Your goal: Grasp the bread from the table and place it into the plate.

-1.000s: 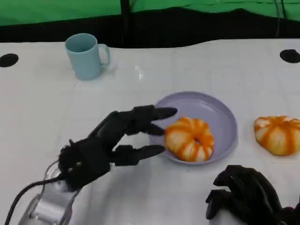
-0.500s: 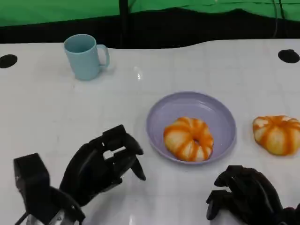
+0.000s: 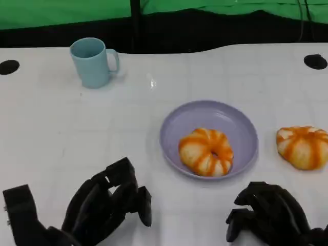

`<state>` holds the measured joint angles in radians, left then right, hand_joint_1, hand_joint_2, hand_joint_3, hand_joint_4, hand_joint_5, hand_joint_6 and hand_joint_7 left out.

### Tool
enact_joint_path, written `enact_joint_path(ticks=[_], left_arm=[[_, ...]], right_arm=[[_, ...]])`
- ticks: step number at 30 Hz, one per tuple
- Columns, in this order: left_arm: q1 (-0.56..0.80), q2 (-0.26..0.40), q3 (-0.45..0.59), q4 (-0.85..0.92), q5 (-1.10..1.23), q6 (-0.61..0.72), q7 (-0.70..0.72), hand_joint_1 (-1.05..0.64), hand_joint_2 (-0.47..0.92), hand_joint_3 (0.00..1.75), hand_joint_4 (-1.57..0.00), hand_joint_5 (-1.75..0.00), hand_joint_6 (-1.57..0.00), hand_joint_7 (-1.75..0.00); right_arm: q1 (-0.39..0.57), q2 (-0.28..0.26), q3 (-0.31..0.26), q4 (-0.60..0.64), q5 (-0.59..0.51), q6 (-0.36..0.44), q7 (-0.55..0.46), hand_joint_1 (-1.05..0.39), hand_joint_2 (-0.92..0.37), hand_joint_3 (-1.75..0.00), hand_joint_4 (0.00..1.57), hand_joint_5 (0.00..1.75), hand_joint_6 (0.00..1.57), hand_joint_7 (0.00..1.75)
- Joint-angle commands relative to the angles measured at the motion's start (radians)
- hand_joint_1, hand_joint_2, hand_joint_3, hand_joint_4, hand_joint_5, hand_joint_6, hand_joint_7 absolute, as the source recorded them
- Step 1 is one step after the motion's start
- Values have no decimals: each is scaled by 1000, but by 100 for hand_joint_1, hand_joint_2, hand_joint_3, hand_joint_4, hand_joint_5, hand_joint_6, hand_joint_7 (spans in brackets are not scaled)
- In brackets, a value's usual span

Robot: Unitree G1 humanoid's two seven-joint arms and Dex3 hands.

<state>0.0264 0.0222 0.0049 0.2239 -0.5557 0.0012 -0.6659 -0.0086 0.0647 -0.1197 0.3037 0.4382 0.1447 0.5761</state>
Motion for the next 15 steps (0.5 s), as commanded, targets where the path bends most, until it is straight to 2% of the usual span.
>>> enact_joint_path(ticks=[1, 15], left_arm=[[-6, 3, 32, 15, -16, 20, -29, -76, 92, 29, -90, -175, -69, -175], [-34, -7, 72, 61, -18, 63, -83, -75, 92, 24, -94, -175, -70, -175]], right_arm=[[5, -8, -4, -1, 12, -2, 7, -102, -72, 0, 156, 77, 157, 36], [-4, -6, -7, 9, 7, -11, -1, -102, -72, 0, 155, 77, 157, 37]])
